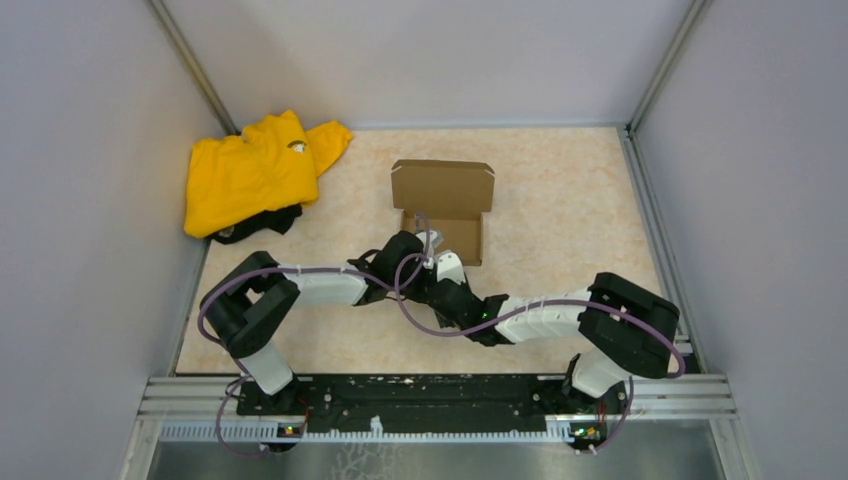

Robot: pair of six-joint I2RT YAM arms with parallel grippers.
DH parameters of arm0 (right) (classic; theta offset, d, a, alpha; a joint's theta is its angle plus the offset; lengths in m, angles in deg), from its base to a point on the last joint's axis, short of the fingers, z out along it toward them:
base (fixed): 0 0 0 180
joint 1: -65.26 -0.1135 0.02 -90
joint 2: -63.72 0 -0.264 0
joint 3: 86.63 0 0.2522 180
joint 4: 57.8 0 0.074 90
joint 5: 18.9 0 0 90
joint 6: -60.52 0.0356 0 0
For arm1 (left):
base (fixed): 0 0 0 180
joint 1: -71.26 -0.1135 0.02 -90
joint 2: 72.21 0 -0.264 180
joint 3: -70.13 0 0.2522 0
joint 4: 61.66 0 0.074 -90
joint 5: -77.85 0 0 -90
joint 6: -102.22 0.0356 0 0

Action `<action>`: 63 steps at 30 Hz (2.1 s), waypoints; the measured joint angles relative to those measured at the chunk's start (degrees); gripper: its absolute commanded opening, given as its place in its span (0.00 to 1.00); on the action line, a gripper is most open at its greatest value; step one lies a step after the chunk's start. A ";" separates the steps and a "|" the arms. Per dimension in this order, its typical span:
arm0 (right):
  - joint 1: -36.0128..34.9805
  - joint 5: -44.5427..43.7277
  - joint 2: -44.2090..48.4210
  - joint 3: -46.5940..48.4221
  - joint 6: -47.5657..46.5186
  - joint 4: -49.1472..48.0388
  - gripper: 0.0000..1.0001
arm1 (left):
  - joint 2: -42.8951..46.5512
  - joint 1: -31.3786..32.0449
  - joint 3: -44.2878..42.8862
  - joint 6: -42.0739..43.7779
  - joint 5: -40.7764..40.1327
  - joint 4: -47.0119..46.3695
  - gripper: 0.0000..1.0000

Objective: Fold the paper box

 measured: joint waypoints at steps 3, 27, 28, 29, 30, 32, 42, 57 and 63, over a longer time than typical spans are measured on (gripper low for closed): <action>0.00 0.00 0.00 -0.04 0.04 -0.04 0.42 | 0.00 0.00 0.02 -0.04 0.02 -0.04 0.24; 0.00 0.31 0.66 -0.07 0.17 1.31 0.35 | 0.11 0.00 0.02 -0.04 -0.07 0.00 0.25; 0.00 0.31 0.66 -0.04 0.15 1.33 0.35 | 0.13 0.00 0.02 -0.04 -0.07 0.02 0.25; 0.00 0.31 0.66 -0.04 0.15 1.33 0.35 | 0.17 0.00 0.02 -0.04 -0.09 0.09 0.25; 0.00 0.31 0.66 -0.04 0.13 1.33 0.35 | 0.20 0.00 0.02 -0.04 -0.09 0.15 0.25; 0.00 0.33 0.66 -0.04 0.04 1.36 0.35 | 0.20 0.00 0.02 -0.04 -0.09 0.17 0.25; 0.00 0.63 0.72 0.15 -0.31 1.77 0.35 | 0.70 0.00 0.02 -0.04 -0.11 1.31 0.25; -0.02 1.57 1.27 0.76 -1.22 4.15 0.42 | 1.53 0.11 0.02 -0.04 -0.09 3.45 0.29; -0.02 1.68 1.42 1.11 -1.64 5.16 0.49 | 2.29 0.11 0.02 -0.04 -0.37 4.44 0.38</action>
